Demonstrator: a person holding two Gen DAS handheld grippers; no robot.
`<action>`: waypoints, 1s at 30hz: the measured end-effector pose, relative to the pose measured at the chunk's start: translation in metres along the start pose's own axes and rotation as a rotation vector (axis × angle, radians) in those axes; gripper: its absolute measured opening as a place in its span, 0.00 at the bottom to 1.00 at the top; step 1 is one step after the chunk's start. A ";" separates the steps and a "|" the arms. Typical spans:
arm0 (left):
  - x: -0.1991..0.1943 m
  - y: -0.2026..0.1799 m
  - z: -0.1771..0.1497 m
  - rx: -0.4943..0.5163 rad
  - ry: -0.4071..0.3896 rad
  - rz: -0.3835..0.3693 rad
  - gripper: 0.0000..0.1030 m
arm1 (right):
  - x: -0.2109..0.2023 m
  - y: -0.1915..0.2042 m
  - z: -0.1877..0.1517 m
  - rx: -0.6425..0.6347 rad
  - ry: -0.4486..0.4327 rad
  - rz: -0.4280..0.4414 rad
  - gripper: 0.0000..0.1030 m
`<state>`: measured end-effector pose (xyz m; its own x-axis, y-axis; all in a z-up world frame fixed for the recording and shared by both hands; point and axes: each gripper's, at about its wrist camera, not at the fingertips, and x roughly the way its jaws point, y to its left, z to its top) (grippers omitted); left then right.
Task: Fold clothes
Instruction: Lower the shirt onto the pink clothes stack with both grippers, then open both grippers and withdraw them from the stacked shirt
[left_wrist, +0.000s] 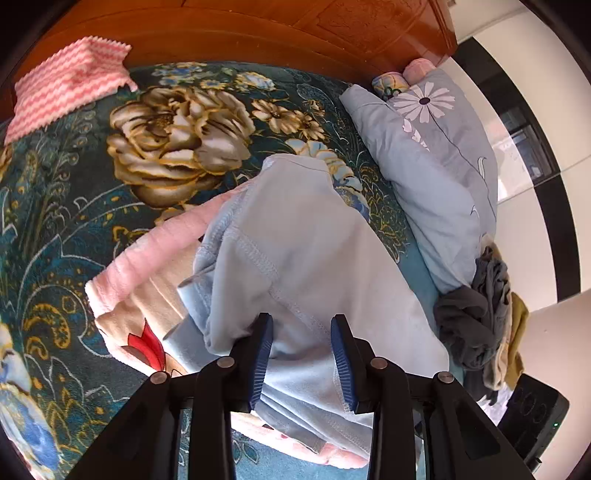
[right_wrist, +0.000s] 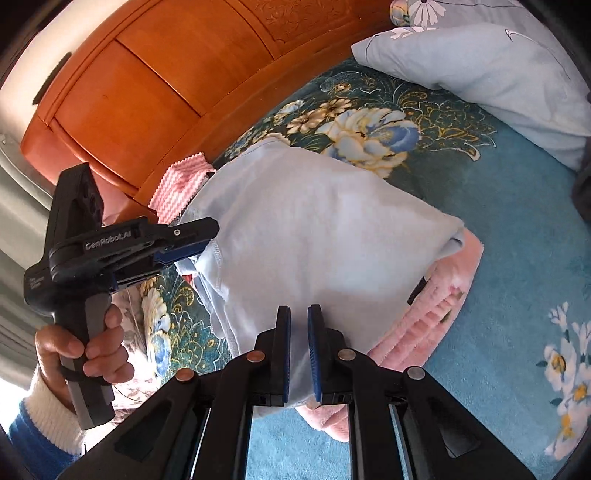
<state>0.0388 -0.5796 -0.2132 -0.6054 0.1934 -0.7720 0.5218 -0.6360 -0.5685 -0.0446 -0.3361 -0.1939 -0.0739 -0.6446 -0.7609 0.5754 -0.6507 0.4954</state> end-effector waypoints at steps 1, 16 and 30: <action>0.000 0.003 0.000 -0.011 -0.001 -0.014 0.35 | 0.001 -0.003 -0.001 0.017 -0.003 0.011 0.08; -0.019 -0.028 -0.029 0.083 -0.040 0.132 0.53 | -0.021 0.010 -0.015 0.096 -0.026 -0.061 0.07; -0.056 -0.001 -0.090 0.105 -0.148 0.214 0.79 | -0.007 0.035 -0.094 0.260 -0.069 -0.156 0.33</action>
<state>0.1265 -0.5223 -0.1955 -0.5731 -0.0603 -0.8173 0.5871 -0.7260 -0.3581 0.0520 -0.3167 -0.2111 -0.2046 -0.5491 -0.8103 0.3262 -0.8188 0.4724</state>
